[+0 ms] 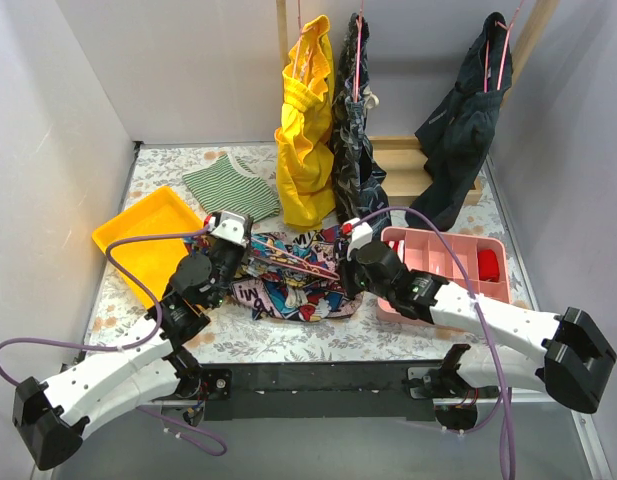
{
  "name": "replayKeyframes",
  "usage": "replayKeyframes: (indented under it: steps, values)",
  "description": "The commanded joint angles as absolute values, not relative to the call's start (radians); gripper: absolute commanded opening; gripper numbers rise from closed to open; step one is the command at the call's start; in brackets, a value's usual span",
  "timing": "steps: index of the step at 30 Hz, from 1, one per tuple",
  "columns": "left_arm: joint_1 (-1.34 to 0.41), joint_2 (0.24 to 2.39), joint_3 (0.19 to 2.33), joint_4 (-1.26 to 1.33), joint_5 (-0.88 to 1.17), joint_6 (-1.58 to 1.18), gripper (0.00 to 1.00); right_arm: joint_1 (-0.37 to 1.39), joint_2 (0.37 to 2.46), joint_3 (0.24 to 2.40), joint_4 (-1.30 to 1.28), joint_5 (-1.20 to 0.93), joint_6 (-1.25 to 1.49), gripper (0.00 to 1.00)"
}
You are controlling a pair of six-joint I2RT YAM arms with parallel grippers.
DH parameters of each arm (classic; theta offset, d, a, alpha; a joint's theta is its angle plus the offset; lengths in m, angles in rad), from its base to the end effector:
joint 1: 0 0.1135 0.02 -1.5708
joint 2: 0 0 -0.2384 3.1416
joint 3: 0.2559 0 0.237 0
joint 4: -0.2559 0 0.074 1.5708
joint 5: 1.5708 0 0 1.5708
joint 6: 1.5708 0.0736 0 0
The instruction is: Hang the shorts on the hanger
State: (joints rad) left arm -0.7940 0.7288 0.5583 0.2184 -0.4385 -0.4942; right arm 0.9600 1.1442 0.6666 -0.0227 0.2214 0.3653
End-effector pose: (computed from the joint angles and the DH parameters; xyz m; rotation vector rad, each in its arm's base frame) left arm 0.1756 -0.1341 0.2992 -0.1249 1.5630 -0.6898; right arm 0.1741 0.2205 0.2085 -0.4843 2.0543 0.5838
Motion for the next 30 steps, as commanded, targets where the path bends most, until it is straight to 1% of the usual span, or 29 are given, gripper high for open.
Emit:
replayKeyframes:
  steps: [1,6,11,16,19,23,25,30]
  values:
    - [-0.792,0.741,0.520,0.428,-0.595,-0.336,0.00,0.939,1.104,0.735,-0.122,0.193,0.368,0.01]
    - [-0.792,0.755,0.497,0.509,-0.630,-0.284,0.00,0.933,1.117,0.802,-0.208,0.166,0.374,0.01]
    - [-0.792,0.724,0.456,0.574,-0.635,-0.267,0.00,0.905,1.144,0.893,-0.317,0.161,0.385,0.01]
    - [-0.792,0.749,0.440,0.626,-0.699,-0.242,0.00,0.896,1.166,0.948,-0.359,0.117,0.373,0.01]
    - [-0.792,0.767,0.462,0.620,-0.696,-0.258,0.00,0.896,1.183,1.008,-0.403,0.083,0.365,0.01]
    - [-0.792,0.801,0.498,0.646,-0.704,-0.250,0.00,0.903,1.213,1.136,-0.466,-0.041,0.345,0.01]
    - [-0.793,0.817,0.526,0.663,-0.706,-0.255,0.00,0.917,1.223,1.207,-0.492,-0.060,0.348,0.01]
    - [-0.811,0.839,0.615,0.615,-0.690,-0.325,0.00,0.920,1.229,1.270,-0.469,-0.087,0.396,0.01]
